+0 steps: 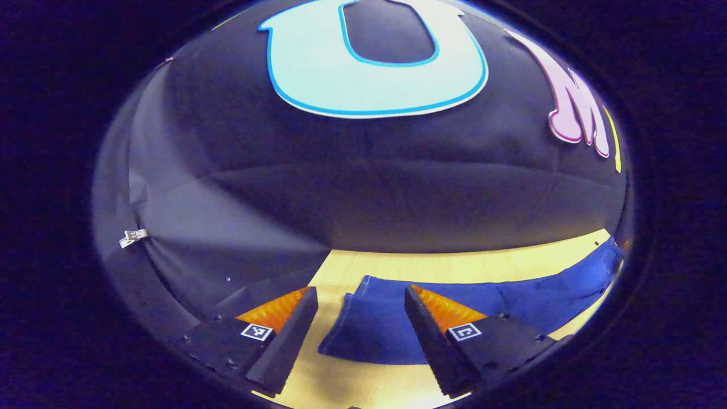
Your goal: Grasp the waist and the cuffs of the jeans and fold them to make the two legs overlap; first hold the waist and fold one-third of the jeans toward the cuffs, then hold the cuffs and fold the remaining one-third in the same direction to finish folding.
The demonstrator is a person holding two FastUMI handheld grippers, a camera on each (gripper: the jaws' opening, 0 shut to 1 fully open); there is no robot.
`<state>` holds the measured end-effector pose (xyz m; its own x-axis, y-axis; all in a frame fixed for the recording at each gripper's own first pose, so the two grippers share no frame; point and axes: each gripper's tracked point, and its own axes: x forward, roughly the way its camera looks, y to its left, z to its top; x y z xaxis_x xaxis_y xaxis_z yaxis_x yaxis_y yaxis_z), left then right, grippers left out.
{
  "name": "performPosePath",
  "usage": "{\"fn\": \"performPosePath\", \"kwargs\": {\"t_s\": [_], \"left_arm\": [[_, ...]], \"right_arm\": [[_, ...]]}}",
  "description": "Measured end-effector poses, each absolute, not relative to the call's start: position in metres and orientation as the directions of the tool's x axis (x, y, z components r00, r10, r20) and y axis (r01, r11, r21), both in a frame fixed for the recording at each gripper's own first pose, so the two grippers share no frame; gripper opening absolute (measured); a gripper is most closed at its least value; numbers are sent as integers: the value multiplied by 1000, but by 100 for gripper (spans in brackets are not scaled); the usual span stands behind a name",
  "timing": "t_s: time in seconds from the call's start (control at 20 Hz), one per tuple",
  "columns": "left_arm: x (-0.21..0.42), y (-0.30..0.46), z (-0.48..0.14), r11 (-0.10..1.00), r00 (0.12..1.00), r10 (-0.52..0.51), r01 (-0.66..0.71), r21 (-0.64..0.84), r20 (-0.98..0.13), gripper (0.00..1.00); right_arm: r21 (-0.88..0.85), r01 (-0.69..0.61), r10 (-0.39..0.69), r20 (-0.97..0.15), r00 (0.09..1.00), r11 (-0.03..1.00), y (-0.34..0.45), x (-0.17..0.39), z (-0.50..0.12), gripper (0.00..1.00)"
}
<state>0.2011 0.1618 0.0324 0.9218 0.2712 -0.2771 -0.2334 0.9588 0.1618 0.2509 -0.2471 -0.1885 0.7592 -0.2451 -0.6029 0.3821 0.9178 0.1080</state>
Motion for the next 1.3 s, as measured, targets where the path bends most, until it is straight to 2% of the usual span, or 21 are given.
{"fn": "performPosePath", "kwargs": {"t_s": [0.2,0.45,0.75,0.95,1.0,1.05,1.1,1.15,1.25,1.3], "left_arm": [[166,145,31,972,935,233,-219,84,-266,97],[131,81,16,986,939,162,-165,16,-303,97],[130,53,4,989,931,130,-144,-14,-342,97],[134,40,-5,989,927,111,-139,-51,-359,97],[134,37,-7,990,925,101,-131,-56,-367,97],[137,35,-12,990,921,97,-128,-57,-377,97],[138,32,-16,990,918,97,-129,-57,-384,97],[139,30,-19,990,916,95,-128,-59,-389,98],[140,28,-25,989,913,91,-129,-71,-398,97],[140,27,-29,988,910,91,-133,-78,-404,97]], "right_arm": [[135,466,-320,-559,765,875,-258,243,-199,99],[228,602,-414,-541,732,765,-279,245,-211,99],[270,636,-405,-580,707,722,-280,252,-246,99],[279,637,-437,-531,726,719,-281,257,-247,98],[286,624,-414,-544,730,727,-277,261,-252,87],[288,614,-415,-525,743,735,-276,267,-250,72],[296,604,-403,-525,750,740,-273,270,-255,72],[314,594,-388,-521,760,740,-268,273,-256,51],[296,578,-394,-497,773,760,-271,276,-251,23],[284,571,-397,-487,777,770,-270,273,-249,28]]}}
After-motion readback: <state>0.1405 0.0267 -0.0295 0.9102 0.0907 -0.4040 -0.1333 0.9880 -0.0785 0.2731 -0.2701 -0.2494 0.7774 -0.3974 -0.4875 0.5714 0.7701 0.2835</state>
